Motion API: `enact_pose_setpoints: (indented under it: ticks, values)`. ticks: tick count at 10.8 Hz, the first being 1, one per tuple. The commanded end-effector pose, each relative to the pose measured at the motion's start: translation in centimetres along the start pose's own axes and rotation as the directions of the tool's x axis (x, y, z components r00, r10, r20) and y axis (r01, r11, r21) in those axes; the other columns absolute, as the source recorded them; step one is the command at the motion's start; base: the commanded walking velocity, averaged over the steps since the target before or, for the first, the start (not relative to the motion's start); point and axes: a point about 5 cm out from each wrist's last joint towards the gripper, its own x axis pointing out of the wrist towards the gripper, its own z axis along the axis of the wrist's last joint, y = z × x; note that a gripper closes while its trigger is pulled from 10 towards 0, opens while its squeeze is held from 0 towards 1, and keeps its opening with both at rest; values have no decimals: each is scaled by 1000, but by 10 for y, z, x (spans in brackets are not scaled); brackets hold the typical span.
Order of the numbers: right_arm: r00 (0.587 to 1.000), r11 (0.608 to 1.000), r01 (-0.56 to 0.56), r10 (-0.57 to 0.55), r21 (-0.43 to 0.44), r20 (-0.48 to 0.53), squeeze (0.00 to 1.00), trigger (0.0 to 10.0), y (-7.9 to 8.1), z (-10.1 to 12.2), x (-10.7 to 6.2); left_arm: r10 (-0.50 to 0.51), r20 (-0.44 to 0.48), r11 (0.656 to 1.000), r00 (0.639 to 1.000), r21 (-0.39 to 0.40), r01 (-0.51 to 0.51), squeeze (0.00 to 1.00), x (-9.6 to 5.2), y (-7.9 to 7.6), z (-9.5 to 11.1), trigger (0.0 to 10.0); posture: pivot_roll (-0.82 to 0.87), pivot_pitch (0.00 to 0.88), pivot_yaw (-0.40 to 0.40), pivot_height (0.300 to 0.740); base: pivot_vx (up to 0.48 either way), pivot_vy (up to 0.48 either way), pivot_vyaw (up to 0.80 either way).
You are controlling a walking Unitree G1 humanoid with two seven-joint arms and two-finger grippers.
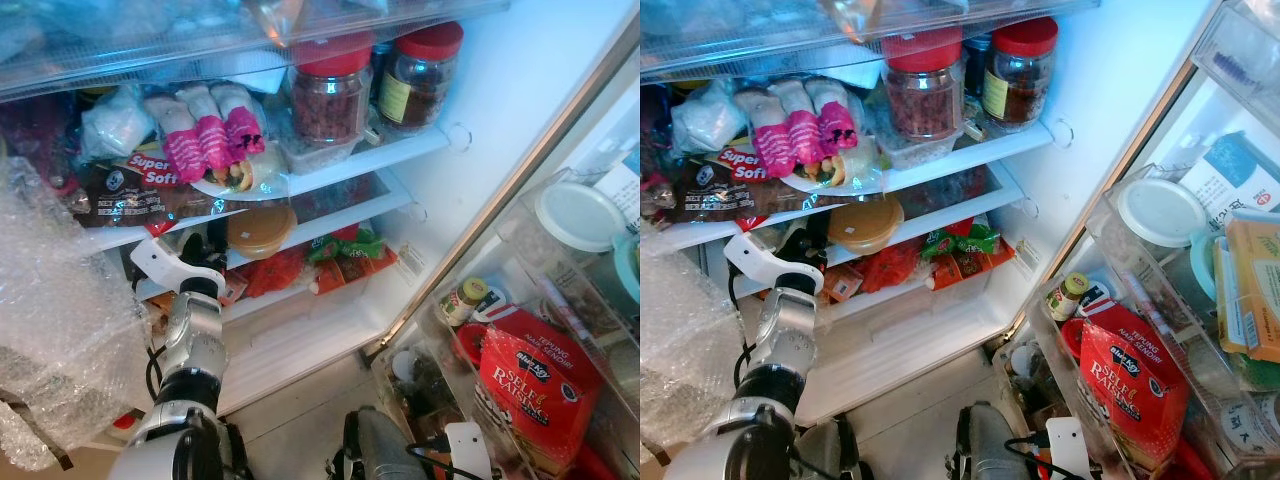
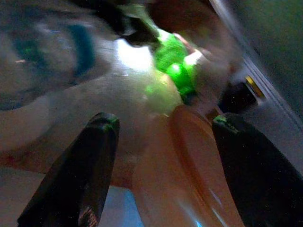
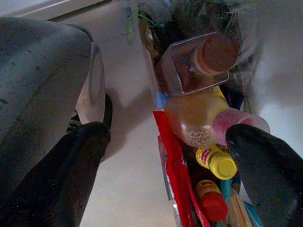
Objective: Restocking fridge
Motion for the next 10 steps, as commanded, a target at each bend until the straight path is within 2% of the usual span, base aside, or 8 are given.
enact_pose_setpoints:
  ticks: [1, 2, 4, 7, 8, 9, 10]
  values:
    - [997, 999, -53, 53, 3, -64, 0, 10000, 15, -19, -3, -43, -31, 998, 999, 44, 44, 0, -5, -4, -4, 10000, -169, 173, -67, 639, 0, 0, 0]
    - [997, 999, -54, 54, 3, -63, 0, 10000, 16, -18, -3, -62, -40, 995, 997, 70, 64, 0, -9, -5, -5, 10000, -169, 173, -67, 639, 0, 0, 0]
    - [997, 999, -53, 53, 2, -63, 0, 10000, 16, -18, -3, -150, -60, 968, 987, 194, 159, 0, -24, -9, -2, 10000, -169, 165, -64, 639, 0, 0, 0]
    - [997, 999, -54, 54, 1, -62, 0, 10000, 15, -18, -3, -156, -80, 947, 985, 272, 172, 0, -39, -3, 6, 10000, -165, 167, -65, 639, 0, 0, 0]
    - [997, 999, -54, 54, 0, -62, 0, 10000, 15, -18, -3, -204, -128, 908, 971, 346, 237, 0, -50, -4, 7, 10000, -165, 170, -64, 639, 0, 0, 0]
    - [997, 999, -53, 53, 0, -62, 0, 10000, 15, -18, -3, -229, -170, 880, 959, 384, 278, 0, -56, -3, 6, 10000, -164, 171, -65, 639, 0, 0, 0]
    - [997, 999, -53, 53, -1, -63, 0, 10000, 15, -18, -3, -254, -247, 833, 935, 436, 341, 0, -64, -1, 1, 10000, -163, 174, -67, 639, 0, 0, 0]
